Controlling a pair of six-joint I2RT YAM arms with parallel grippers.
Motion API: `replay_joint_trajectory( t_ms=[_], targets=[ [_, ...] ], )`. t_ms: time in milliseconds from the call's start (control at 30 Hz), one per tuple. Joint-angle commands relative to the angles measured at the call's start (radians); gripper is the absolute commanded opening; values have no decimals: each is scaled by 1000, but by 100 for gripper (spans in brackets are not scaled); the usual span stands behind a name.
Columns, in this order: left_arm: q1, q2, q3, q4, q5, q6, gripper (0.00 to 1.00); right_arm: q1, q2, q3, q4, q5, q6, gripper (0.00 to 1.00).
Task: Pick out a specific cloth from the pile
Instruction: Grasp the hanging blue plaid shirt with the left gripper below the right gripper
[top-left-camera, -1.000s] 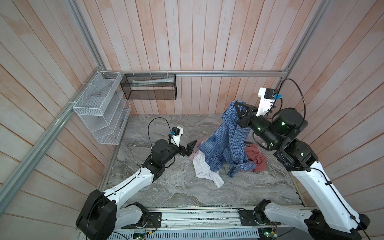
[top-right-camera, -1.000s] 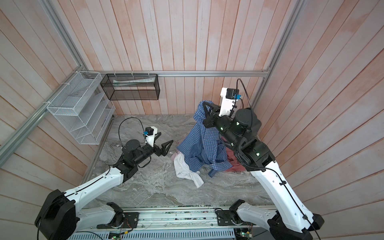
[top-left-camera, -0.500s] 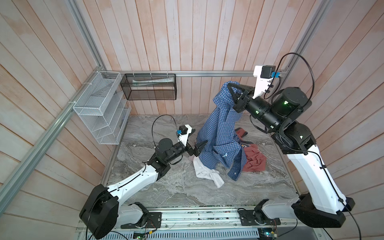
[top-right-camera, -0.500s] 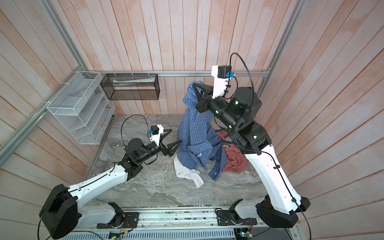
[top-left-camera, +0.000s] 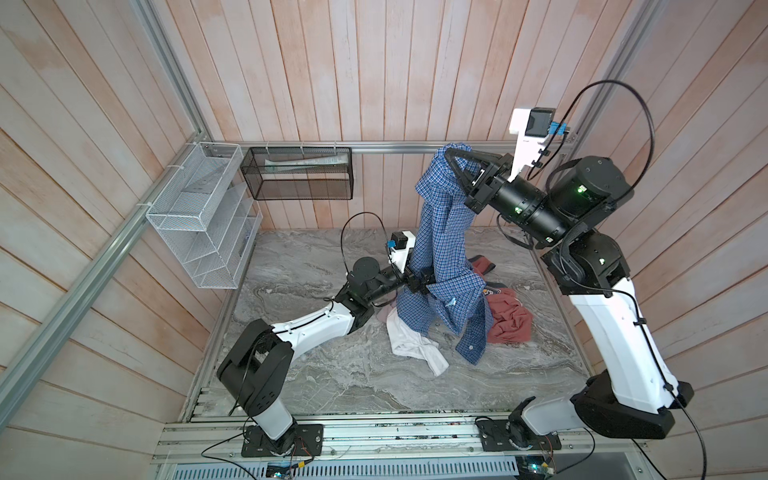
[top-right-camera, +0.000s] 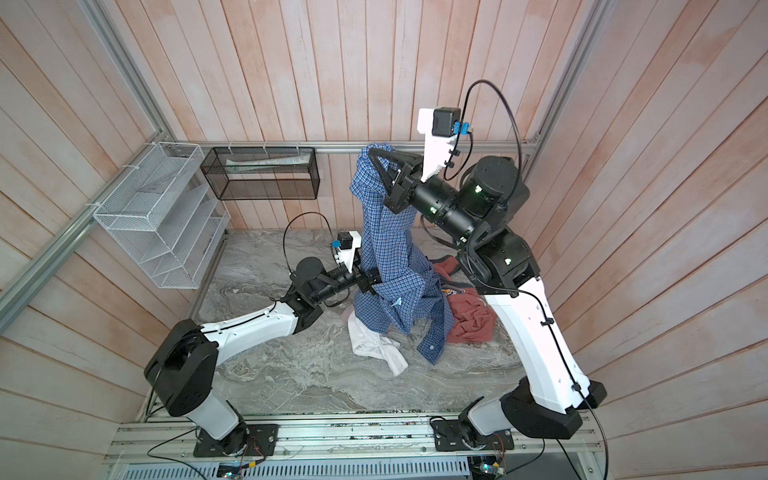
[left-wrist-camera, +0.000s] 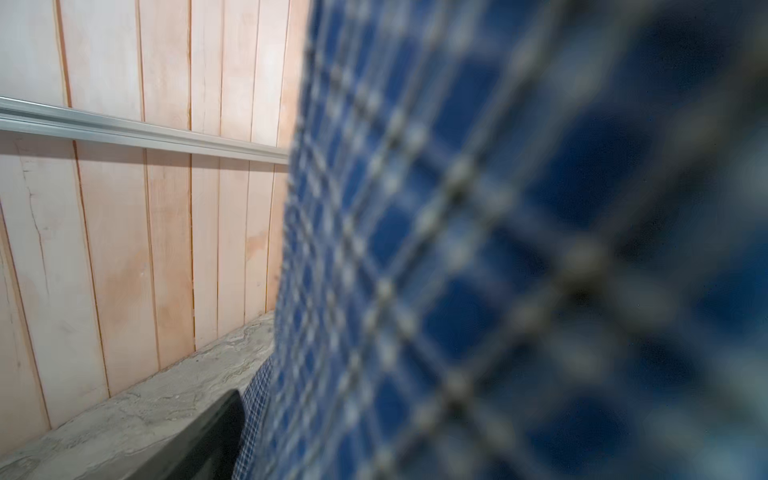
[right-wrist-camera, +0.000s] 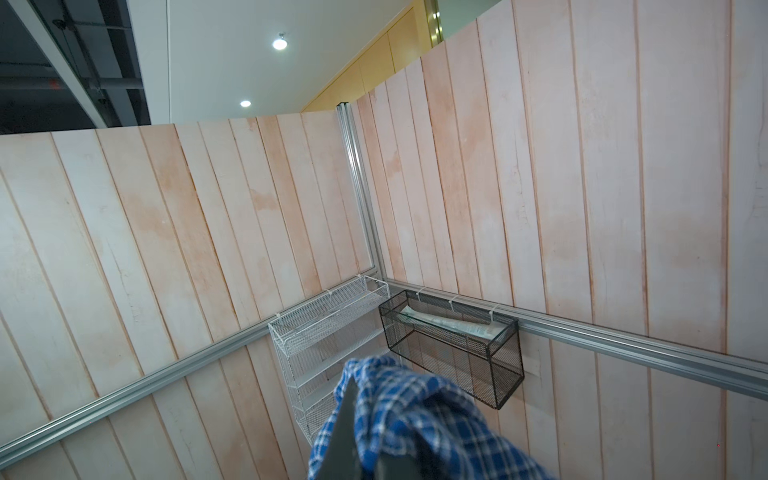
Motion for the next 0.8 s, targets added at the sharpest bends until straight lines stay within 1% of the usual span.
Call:
replay_joint_trajectory(
  t_ms=[0, 67, 100, 167, 233, 300, 333, 400, 433, 500, 567, 633, 700, 767],
  targets=[
    [0, 55, 54, 93, 2, -40, 100, 5, -22, -12, 94, -68, 38, 0],
    [-4, 94, 115, 73, 51, -49, 96, 5, -36, -56, 126, -85, 51, 0],
    [-7, 112, 149, 59, 66, -52, 90, 5, -39, -74, 139, -98, 61, 0],
    [-12, 140, 186, 57, 71, -55, 70, 5, -37, -93, 151, -121, 75, 0],
    [-11, 154, 202, 76, 58, -60, 56, 6, -37, -110, 165, -145, 88, 0],
    [-9, 148, 200, 86, 37, -34, 40, 5, -44, -117, 156, -138, 79, 0],
    [-7, 136, 196, 87, 25, -21, 29, 5, -52, -123, 147, -120, 64, 0],
    [8, 99, 185, 83, 4, 6, 4, 5, -96, -162, 129, -51, 23, 0],
    [17, 81, 180, 84, -4, 10, 0, 2, -117, -192, 126, -15, 9, 0],
    [38, 38, 181, 73, -11, 24, 0, -19, -177, -286, 133, 55, -5, 0],
    [54, -3, 200, 39, -15, 52, 0, -62, -231, -382, 150, 85, 6, 2],
    [62, -38, 230, -2, -16, 90, 0, -118, -275, -469, 171, 81, 30, 5],
    [64, -68, 272, -52, -16, 136, 0, -179, -307, -536, 179, 59, 54, 13],
    [66, -87, 316, -92, -20, 168, 0, -214, -328, -586, 182, 51, 62, 15]
  ],
)
